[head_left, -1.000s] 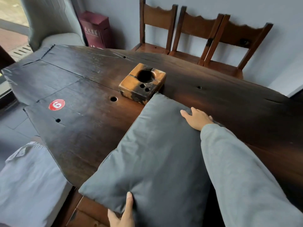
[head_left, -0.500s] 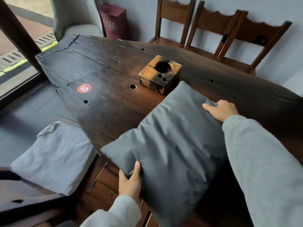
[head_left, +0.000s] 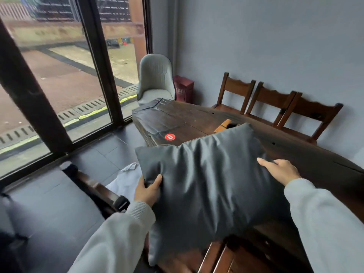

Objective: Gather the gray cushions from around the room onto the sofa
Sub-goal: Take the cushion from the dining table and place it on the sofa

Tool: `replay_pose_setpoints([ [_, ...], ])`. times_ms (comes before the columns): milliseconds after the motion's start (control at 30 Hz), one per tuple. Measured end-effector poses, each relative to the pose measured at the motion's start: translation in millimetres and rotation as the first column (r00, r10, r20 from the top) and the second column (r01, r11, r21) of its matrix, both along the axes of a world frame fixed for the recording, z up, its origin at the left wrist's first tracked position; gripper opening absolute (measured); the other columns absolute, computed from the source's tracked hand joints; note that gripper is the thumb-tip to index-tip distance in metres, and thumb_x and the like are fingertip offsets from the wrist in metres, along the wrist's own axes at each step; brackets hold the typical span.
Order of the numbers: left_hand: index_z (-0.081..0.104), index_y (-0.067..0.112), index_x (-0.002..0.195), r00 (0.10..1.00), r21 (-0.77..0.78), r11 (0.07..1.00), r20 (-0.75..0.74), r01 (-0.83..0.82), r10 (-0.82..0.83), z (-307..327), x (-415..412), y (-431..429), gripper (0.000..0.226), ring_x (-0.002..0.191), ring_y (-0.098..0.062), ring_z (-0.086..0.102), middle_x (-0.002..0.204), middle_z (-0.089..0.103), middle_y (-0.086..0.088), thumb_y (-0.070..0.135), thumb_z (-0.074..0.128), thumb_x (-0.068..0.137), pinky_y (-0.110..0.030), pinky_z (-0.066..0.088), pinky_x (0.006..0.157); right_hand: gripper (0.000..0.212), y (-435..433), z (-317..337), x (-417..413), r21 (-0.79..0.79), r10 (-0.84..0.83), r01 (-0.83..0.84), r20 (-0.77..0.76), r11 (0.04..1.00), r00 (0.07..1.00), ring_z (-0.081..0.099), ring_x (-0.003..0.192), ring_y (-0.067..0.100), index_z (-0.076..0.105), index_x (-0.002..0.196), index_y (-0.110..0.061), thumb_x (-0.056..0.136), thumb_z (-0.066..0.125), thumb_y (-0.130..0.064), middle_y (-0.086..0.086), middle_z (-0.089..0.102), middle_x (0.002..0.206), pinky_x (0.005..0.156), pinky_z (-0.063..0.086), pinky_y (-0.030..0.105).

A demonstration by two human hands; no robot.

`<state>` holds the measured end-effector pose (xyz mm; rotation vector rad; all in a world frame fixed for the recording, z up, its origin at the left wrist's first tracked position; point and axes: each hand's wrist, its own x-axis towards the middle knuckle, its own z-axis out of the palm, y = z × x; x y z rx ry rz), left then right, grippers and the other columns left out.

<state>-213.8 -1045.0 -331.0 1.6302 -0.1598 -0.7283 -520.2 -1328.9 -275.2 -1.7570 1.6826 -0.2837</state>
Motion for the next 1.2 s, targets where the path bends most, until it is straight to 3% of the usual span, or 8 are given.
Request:
replay_pose_setpoints([
  [300,0.067,0.013,0.132,0.957,-0.052,0.991,0.257,-0.126,0.135,129,148,294,0.047,0.111,-0.025,0.068,0.117,0.072,-0.006,0.032,0.079,0.091,-0.031,0.049,0.101,0.061,261,96,155,0.029,0.194,-0.214,0.313,0.977,0.930,0.067,0.115,0.031,0.077,0.110,-0.015,0.071,0.086,-0.060,0.005,0.073,0.123,0.108,0.049,0.044],
  [433,0.063,0.010,0.138,0.919,-0.039,0.974,0.323,-0.225,0.226,178,197,430,0.056,0.113,-0.026,0.066,0.127,0.070,-0.010,0.037,0.079,0.091,-0.037,0.046,0.111,0.044,366,122,225,0.039,0.305,-0.359,0.445,0.933,0.842,0.076,0.084,0.012,0.076,0.095,-0.015,0.072,0.093,-0.048,-0.003,0.078,0.106,0.072,0.057,0.021],
  [600,0.072,0.019,0.127,0.888,-0.085,0.932,0.282,-0.353,0.363,211,230,588,0.054,0.108,-0.029,0.073,0.119,0.076,-0.008,0.042,0.087,0.080,-0.045,0.053,0.105,0.039,477,149,306,0.005,0.416,-0.514,0.582,0.858,0.699,0.080,0.075,0.015,0.083,0.098,-0.012,0.071,0.096,-0.037,0.001,0.083,0.085,0.060,0.059,0.020],
  [733,0.076,0.023,0.110,0.820,-0.135,0.866,0.277,-0.482,0.500,228,234,695,0.038,0.095,-0.025,0.076,0.112,0.079,-0.007,0.044,0.084,0.080,-0.040,0.059,0.091,0.038,560,161,372,-0.048,0.504,-0.619,0.633,0.784,0.588,0.081,0.082,0.022,0.082,0.099,-0.011,0.070,0.097,-0.033,0.004,0.083,0.089,0.074,0.063,0.030],
  [800,0.075,0.023,0.120,0.801,-0.177,0.836,0.241,-0.519,0.548,232,234,741,0.043,0.103,-0.032,0.075,0.114,0.079,-0.009,0.041,0.082,0.081,-0.048,0.058,0.096,0.033,595,164,404,-0.084,0.540,-0.658,0.654,0.748,0.530,0.079,0.072,0.012,0.081,0.094,-0.013,0.071,0.097,-0.031,-0.001,0.083,0.084,0.062,0.060,0.020],
  [900,0.071,0.019,0.130,0.769,-0.222,0.792,0.199,-0.569,0.608,234,235,803,0.043,0.116,-0.038,0.070,0.123,0.075,-0.016,0.031,0.075,0.089,-0.056,0.053,0.104,0.038,648,167,456,-0.117,0.594,-0.723,0.666,0.681,0.451,0.080,0.084,0.017,0.080,0.103,-0.014,0.073,0.095,-0.031,-0.001,0.083,0.093,0.074,0.061,0.027],
  [1033,0.069,0.008,0.132,0.739,-0.215,0.751,0.147,-0.625,0.657,241,244,876,0.042,0.120,-0.043,0.066,0.129,0.070,-0.024,0.021,0.067,0.093,-0.048,0.061,0.091,0.032,715,166,527,-0.088,0.642,-0.821,0.672,0.564,0.369,0.080,0.088,0.016,0.078,0.103,-0.013,0.079,0.093,-0.026,0.002,0.083,0.101,0.072,0.059,0.022],
  [1200,0.074,0.007,0.120,0.728,-0.252,0.751,0.196,-0.610,0.657,245,300,955,0.033,0.091,-0.035,0.075,0.119,0.072,-0.025,0.003,0.061,0.090,-0.042,0.065,0.076,0.024,785,156,618,-0.038,0.649,-0.883,0.693,0.469,0.315,0.080,0.078,0.016,0.080,0.094,-0.011,0.077,0.094,-0.018,0.004,0.083,0.093,0.058,0.059,0.018],
])
